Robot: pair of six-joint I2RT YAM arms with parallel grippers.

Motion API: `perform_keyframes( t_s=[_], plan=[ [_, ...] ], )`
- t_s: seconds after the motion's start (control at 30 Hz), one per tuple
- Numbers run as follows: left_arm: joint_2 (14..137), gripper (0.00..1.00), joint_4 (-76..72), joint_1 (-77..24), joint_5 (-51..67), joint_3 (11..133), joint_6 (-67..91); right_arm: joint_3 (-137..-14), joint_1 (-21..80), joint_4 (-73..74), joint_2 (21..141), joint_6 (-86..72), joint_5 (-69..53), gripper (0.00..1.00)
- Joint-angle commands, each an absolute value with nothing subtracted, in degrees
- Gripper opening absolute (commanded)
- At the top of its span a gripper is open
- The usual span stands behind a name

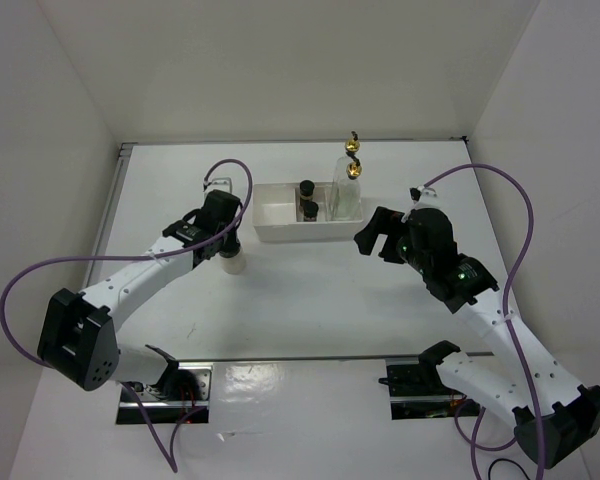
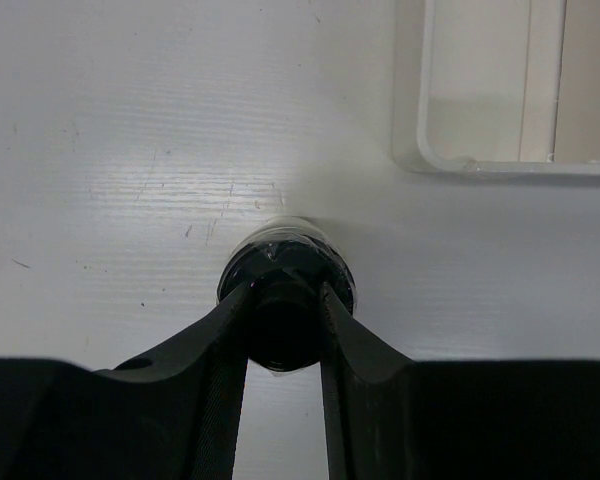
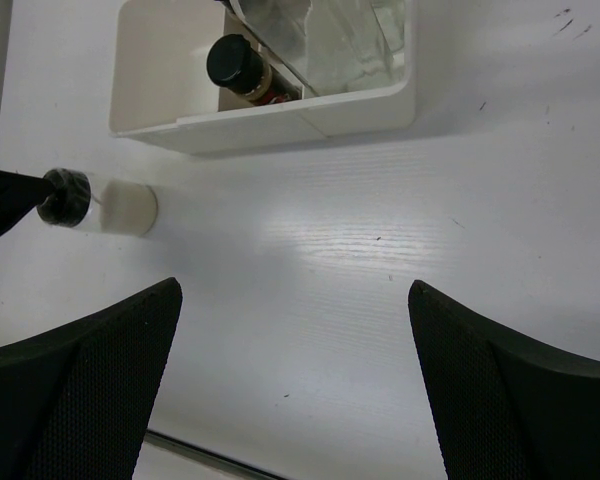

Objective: Organize the condiment bottles

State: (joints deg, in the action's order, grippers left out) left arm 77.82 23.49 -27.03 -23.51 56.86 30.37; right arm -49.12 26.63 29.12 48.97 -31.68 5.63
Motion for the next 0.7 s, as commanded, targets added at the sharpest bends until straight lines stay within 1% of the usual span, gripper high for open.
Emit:
perform_keyframes(
  t_s=[0.0, 0.13, 0.4, 0.53, 0.6, 0.67],
  plan=[
    [78.0, 0.2, 22.2, -26.7, -23.7, 57.2, 31.1, -49.5, 27.1, 27.2, 48.1, -31.1, 6.6, 0.98],
    [78.0, 0.0, 22.8, -26.7, -23.2, 58.3, 31.1, -49.5, 27.1, 27.2, 48.1, -31.1, 6.6, 0.98],
    [75.8, 0.0, 27.3, -26.7, -22.2, 65.3, 29.2, -49.0, 27.1, 26.6, 48.1, -31.6, 6.6, 0.98],
    [75.2, 0.0, 31.1, -26.7, -20.3, 71.4, 27.2, -48.3, 27.1, 26.6, 48.1, -32.2, 6.6, 0.98],
    [75.2, 0.0, 33.7, -26.7, -18.8, 76.9, 25.3, -47.7, 27.1, 26.6, 48.1, -32.2, 6.6, 0.98],
    [75.2, 0.0, 35.0, -26.7, -15.4, 80.4, 23.3, -47.7, 27.1, 26.6, 48.1, -32.8, 7.2, 0.98]
  ],
)
